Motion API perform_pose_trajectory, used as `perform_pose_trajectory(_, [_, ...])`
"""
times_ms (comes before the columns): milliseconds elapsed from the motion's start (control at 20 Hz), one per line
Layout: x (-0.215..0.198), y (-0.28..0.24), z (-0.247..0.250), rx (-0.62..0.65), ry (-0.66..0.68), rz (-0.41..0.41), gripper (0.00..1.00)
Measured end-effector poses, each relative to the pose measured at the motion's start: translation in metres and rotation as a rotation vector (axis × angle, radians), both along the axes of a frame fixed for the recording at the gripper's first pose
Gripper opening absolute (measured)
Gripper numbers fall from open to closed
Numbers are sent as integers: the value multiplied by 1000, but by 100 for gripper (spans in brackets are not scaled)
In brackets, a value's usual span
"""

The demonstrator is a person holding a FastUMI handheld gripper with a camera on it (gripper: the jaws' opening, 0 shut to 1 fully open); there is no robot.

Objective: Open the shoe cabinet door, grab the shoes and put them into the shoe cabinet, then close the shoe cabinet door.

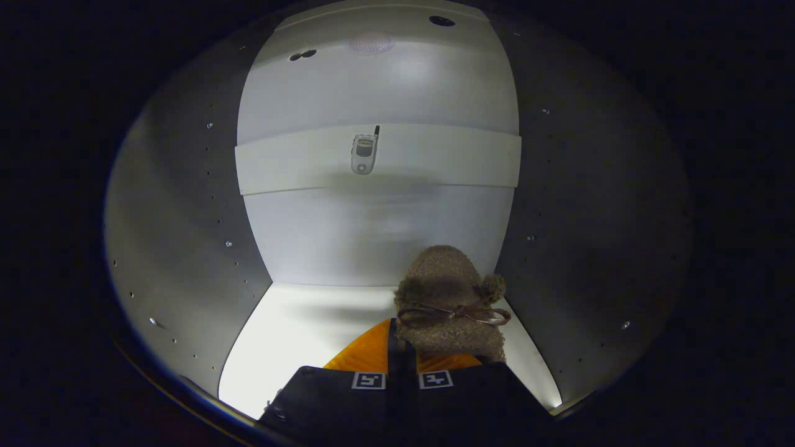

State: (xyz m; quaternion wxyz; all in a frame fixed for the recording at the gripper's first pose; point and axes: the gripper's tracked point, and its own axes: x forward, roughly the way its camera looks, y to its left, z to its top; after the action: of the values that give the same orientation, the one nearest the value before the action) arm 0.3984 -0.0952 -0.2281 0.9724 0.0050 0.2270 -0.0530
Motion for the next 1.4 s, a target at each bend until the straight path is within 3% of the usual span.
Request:
perform_pose_trajectory(150, [-1, 5, -13, -10, 44, 15, 8])
perform_pose_trajectory(250, [-5, 5, -19, -14, 64, 11, 20])
perform_pose_trajectory(400, [-9, 4, -15, -30, 68, -6, 41])
perform_pose_trajectory(650, [-30, 8, 1, -31, 36, -21, 93])
perform_pose_trajectory(750, [-38, 7, 12, -40, 15, -38, 93])
perform_pose_trajectory(850, [-48, 10, 29, -44, -23, -35, 100])
perform_pose_trajectory(1400, [-153, 21, 123, -54, -178, -59, 98])
